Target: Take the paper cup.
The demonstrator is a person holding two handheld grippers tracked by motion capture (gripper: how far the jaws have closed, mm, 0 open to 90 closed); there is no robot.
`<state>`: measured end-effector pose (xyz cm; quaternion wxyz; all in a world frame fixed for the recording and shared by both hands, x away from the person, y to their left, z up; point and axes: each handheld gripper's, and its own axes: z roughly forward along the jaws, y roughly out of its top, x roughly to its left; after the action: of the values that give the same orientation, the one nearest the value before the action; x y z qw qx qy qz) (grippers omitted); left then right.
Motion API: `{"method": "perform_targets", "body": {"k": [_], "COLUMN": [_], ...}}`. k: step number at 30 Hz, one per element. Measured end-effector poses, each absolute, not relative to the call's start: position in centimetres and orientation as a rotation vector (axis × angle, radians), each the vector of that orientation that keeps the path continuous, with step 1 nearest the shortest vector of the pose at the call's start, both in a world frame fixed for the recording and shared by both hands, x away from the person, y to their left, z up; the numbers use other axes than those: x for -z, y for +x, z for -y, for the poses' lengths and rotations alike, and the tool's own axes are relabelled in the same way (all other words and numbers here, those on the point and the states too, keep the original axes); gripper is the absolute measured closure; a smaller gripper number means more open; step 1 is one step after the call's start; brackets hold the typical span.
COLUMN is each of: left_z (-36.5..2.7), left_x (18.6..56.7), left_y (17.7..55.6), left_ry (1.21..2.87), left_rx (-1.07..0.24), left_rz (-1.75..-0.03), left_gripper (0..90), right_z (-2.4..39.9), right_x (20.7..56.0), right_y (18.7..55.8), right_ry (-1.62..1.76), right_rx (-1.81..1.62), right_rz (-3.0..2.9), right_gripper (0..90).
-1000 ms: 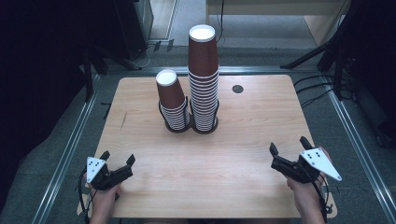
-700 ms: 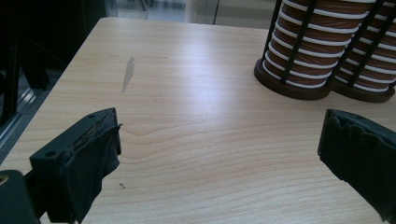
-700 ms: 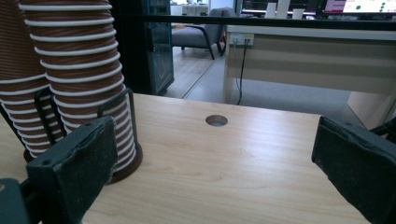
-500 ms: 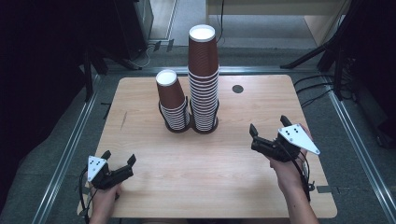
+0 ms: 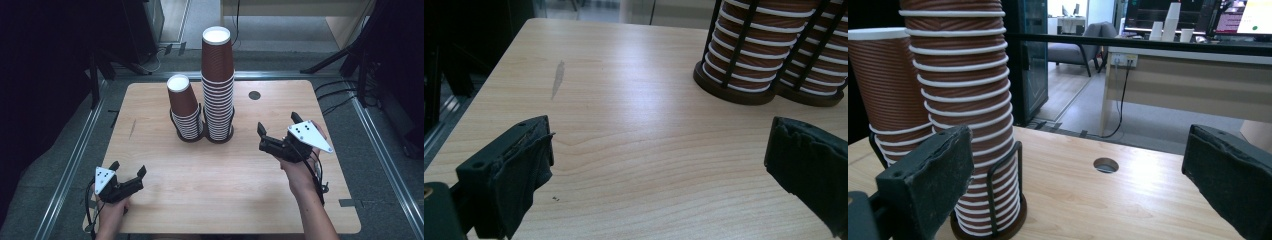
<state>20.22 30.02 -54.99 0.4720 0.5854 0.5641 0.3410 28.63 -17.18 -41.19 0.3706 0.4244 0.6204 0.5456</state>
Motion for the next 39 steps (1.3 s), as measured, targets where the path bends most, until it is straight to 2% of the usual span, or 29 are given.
{"method": "perform_targets", "body": {"k": [39], "left_z": [-29.8], "left_x": [55.0], "left_y": [20.3], "left_ry": [1.451], "left_rx": [-0.836], "left_rz": [-1.359], "left_gripper": [0.0], "right_z": [11.4], "right_x": [39.0], "right_y": [30.1], "right_ry": [0.990], "right_rx": [-1.459], "right_rz": [-1.647], "right_gripper": [0.4]}}
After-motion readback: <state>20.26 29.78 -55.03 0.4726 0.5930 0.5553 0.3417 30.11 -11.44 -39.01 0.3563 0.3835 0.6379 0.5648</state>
